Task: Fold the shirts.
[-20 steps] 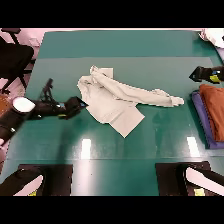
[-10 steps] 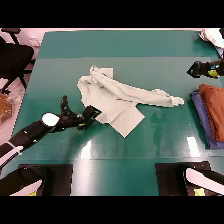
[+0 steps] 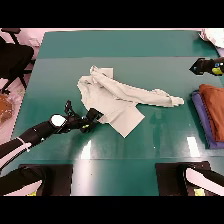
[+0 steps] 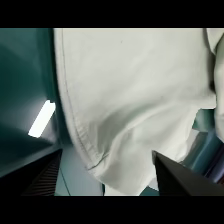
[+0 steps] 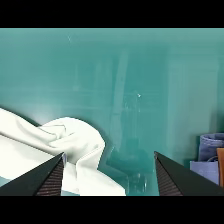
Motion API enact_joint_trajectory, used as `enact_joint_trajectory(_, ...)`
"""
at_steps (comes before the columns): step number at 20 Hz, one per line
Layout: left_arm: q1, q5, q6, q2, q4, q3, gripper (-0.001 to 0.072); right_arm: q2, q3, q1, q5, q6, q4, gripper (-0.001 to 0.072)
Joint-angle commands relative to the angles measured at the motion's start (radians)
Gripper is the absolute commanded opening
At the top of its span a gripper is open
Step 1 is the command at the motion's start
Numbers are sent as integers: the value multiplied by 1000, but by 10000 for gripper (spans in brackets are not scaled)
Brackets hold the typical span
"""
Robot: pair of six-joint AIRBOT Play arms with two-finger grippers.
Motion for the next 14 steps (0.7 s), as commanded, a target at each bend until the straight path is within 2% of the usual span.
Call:
enact_joint_trajectory(1,-2,11,-3,-43,-35,-3,673,4,1,0,-6,0,0,610)
enact_joint_trajectory(6,-2,12,4,-52,-57,-3,653,4,1,0,-7,0,0,610)
enact_joint_trajectory(8,-2,30,4,-52,-67,-3,470,4,1,0,-7,0,0,611)
enact_joint_trajectory(10,-2,42,4,-52,-66,-3,453,4,1,0,-7,0,0,611)
enact_joint_trajectory(11,-2,44,4,-52,-67,-3,380,4,1,0,-6,0,0,610)
enact_joint_trajectory(12,-2,48,4,-52,-66,-3,168,4,1,0,-6,0,0,610)
enact_joint_trajectory(13,-2,59,6,-52,-66,-3,33,4,1,0,-6,0,0,610)
enact_joint_trajectory(14,-2,71,5,-52,-66,-3,32,4,1,0,-6,0,0,610)
